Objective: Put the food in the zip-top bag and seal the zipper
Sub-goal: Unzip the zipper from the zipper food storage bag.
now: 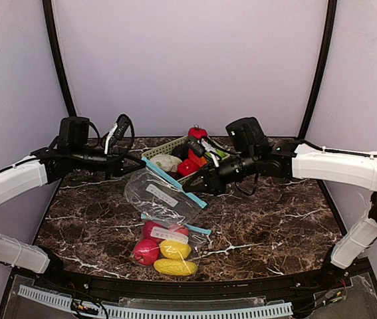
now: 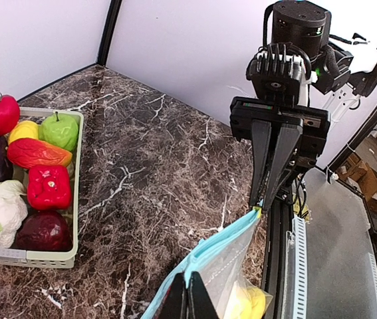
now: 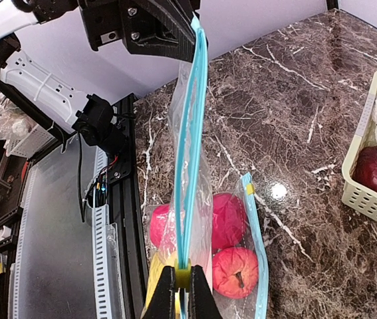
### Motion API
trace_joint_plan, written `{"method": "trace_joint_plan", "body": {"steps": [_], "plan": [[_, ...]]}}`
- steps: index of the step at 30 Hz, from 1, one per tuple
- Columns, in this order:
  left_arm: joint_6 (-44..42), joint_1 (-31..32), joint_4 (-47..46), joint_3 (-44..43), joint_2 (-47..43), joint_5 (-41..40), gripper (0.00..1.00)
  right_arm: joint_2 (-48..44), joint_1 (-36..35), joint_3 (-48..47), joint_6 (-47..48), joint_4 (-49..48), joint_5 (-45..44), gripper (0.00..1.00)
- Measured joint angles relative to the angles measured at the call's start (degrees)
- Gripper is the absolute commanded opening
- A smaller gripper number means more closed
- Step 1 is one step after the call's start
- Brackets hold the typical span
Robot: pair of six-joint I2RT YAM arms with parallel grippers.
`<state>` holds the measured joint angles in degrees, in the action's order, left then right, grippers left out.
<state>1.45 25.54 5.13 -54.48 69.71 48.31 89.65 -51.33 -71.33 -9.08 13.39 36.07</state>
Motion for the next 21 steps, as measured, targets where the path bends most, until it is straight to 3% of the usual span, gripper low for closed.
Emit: {"method": "trace_joint_plan", "body": {"steps": [21], "plan": [[-1.90, -3.21, 1.55, 0.00, -3.91, -2.82, 0.01, -1.40, 0.02, 2.47, -0.48, 0.57, -1.25, 0.00]]}}
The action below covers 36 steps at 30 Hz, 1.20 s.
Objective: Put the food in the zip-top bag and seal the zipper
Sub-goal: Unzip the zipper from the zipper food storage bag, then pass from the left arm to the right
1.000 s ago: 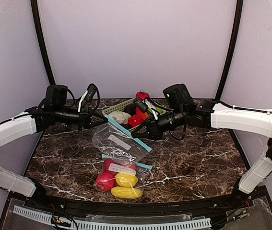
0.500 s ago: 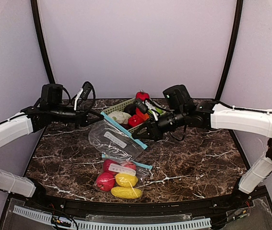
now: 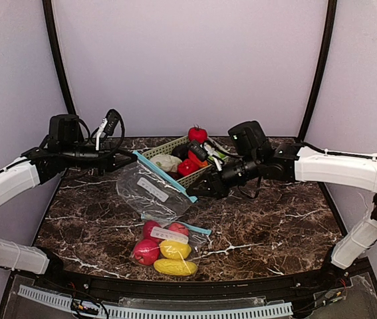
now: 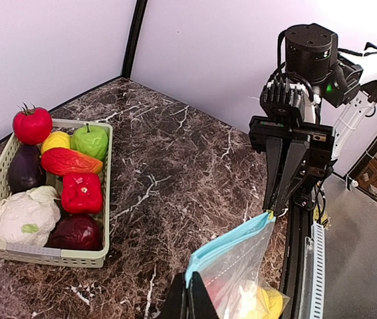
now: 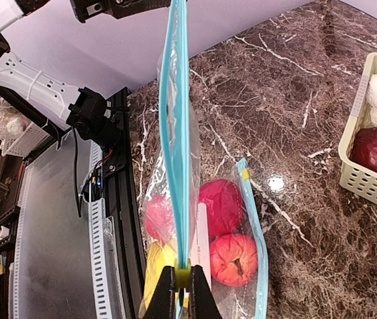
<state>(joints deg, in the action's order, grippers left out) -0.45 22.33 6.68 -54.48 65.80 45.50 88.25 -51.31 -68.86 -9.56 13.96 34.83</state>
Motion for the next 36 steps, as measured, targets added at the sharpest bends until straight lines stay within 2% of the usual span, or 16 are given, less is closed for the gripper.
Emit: {"method": "trace_joint_plan", "body": {"steps": [10, 16, 18, 20, 25, 29, 36], "plan": [[-0.46, -0.33, 0.26, 0.02, -0.17, 0.02, 0.01, -0.79, 0.00, 0.63, 0.04, 1.90, -0.39, 0.00], [-0.24, -0.31, -1.31, 0.22, 0.35, 5.29, 0.01, -1.95, 0.00, 0.63, 0.44, 4.96, -0.42, 0.38], [-0.17, 0.09, -2.12, 0.22, 0.87, 7.50, 0.01, -2.60, 0.00, 0.57, 0.48, 5.88, -0.52, 0.45], [-0.20, 1.16, -2.27, 0.22, 1.62, 9.33, 0.01, -2.75, 0.00, 0.31, 0.61, 6.14, -0.57, 0.49], [-1.25, 4.94, -1.09, 0.20, 3.61, 11.54, 0.01, -2.56, 0.00, -1.95, 1.11, 6.84, -0.81, 0.48], [-2.01, 6.88, 0.15, 0.20, 5.03, 12.41, 0.01, -1.97, 0.00, -4.50, 1.66, 6.58, -0.55, 0.39], [-2.36, 7.85, 0.76, 0.20, 5.88, 12.63, 0.01, 0.46, -0.22, -5.20, 2.21, 6.23, -0.24, 0.32]]}}
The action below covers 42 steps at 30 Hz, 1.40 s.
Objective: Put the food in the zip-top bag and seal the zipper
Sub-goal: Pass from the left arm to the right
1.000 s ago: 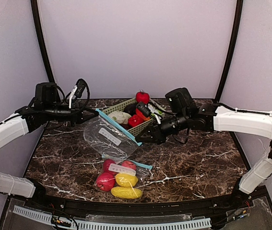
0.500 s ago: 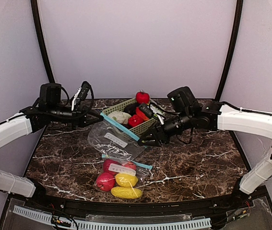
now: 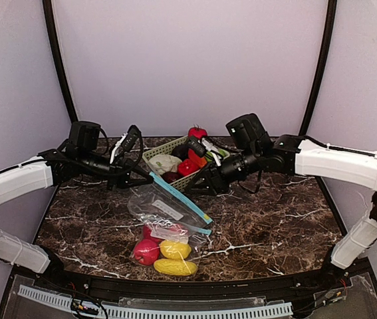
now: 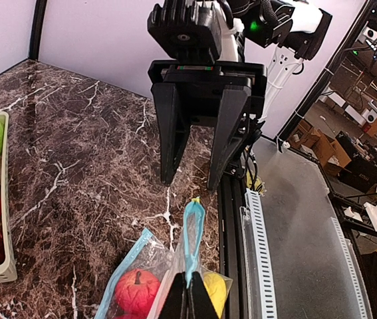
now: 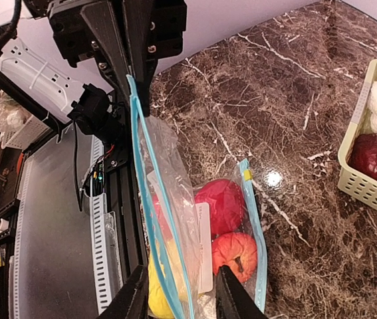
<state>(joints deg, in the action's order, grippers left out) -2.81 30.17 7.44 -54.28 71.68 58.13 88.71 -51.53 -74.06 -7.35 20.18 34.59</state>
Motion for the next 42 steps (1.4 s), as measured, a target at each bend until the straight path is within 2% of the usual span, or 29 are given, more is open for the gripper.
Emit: {"method": "trace_joint_plan", "body": {"steps": [21, 24, 31, 34, 36, 37, 38, 39, 41, 42], "plan": [[-0.07, 0.26, 0.02, -0.02, 0.00, 0.04, 0.01, 3.76, -0.98, -0.07, 1.14, 0.50, -0.02, 0.25], [-0.07, 0.26, 0.02, -0.02, 0.00, 0.04, 0.01, 3.82, -1.09, -0.13, 1.31, 0.50, 0.09, 0.20], [-0.09, 0.26, 0.02, -0.02, 0.00, 0.11, 0.01, 4.50, -1.42, -0.52, 1.95, 0.66, 0.22, 0.00], [-0.11, 0.26, 0.02, -0.02, 0.00, 0.13, 0.01, 4.52, -1.42, -0.63, 2.01, 0.66, 0.35, 0.00], [-0.11, 0.26, 0.02, -0.02, 0.00, -0.02, 0.12, 4.52, -1.46, -0.63, 2.12, 0.66, 0.35, 0.00], [-0.20, 0.26, 0.02, -0.02, 0.00, -0.17, 0.29, 4.52, -1.46, -0.63, 2.10, 0.66, 0.22, 0.00], [-0.46, 0.26, 0.07, -0.02, 0.00, -0.57, 0.38, 4.52, -1.46, -0.63, 2.05, 0.63, -0.13, 0.00], [-0.66, 0.28, 0.35, -0.13, 0.00, -1.11, 0.53, 4.52, -1.46, -0.63, 1.95, 0.66, -0.72, 0.00], [-1.25, 0.28, 1.38, -0.66, 0.00, -3.28, 0.66, 4.48, -1.40, -0.63, 1.57, 0.72, -3.02, 0.00], [-1.49, 0.28, 1.95, -1.03, 0.00, -4.76, 0.69, 4.39, -1.20, -0.63, 1.22, 0.90, -4.74, 0.00]]}}
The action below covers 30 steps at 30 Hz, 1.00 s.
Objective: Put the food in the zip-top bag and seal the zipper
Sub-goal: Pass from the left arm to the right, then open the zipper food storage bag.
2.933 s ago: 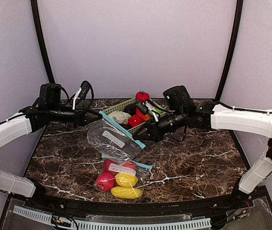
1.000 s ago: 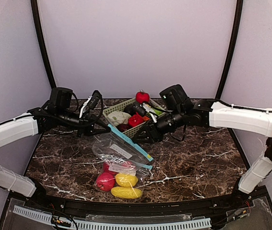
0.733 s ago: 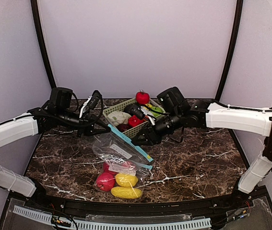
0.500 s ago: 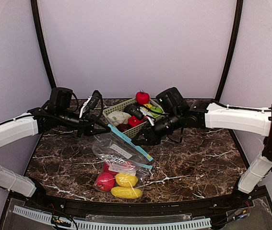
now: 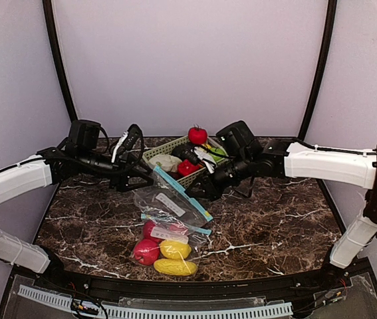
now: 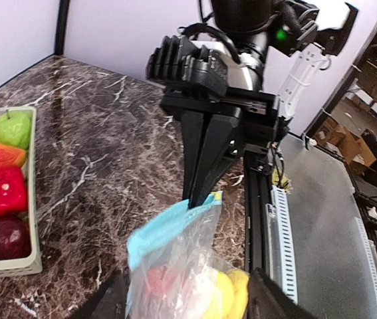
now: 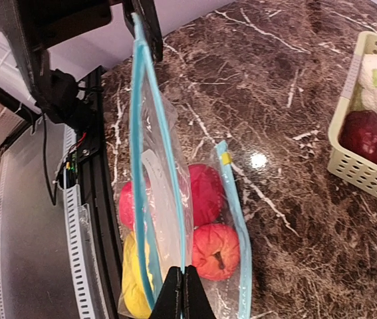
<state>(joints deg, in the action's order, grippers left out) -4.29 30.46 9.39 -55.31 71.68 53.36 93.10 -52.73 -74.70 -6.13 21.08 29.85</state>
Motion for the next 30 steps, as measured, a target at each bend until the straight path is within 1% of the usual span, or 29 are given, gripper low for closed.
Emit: {"method": "trace_joint_plan", "body": {"steps": [2, 7, 11, 15, 20, 23, 26, 30], "plan": [[-0.37, 0.00, 0.96, -0.37, -0.46, -3.67, 0.75, -0.63, 0.35, 0.02, -0.28, 0.92, -3.41, 0.00], [2.08, 0.00, 0.35, -0.17, -4.46, -14.56, 0.77, -4.48, 2.67, 0.02, -0.57, 4.59, -12.76, 0.00], [8.70, 0.33, -3.15, 0.72, -8.31, -21.16, 0.77, -7.50, 3.61, 0.00, -1.18, 7.02, -19.10, 0.00], [19.52, 1.49, -10.88, 4.98, -10.29, -25.20, 0.77, -8.13, 3.30, 0.07, -3.30, 6.84, -21.42, 0.00], [33.75, 3.89, -22.05, 11.74, -7.58, -28.48, 0.78, -6.91, 1.07, 0.92, -7.89, 2.47, -24.00, 0.00], [39.26, 5.99, -26.27, 12.85, -4.07, -29.94, 0.78, -4.20, -0.74, 0.90, -10.43, -0.76, -25.24, 0.00], [43.06, 7.32, -30.58, 12.98, -0.66, -30.51, 0.79, -0.81, -2.32, 0.57, -12.26, -2.82, -25.62, 0.00], [45.99, 8.02, -34.23, 13.03, 2.45, -30.62, 0.80, 2.86, -4.39, -0.02, -13.84, -5.05, -25.20, 0.00]]}}
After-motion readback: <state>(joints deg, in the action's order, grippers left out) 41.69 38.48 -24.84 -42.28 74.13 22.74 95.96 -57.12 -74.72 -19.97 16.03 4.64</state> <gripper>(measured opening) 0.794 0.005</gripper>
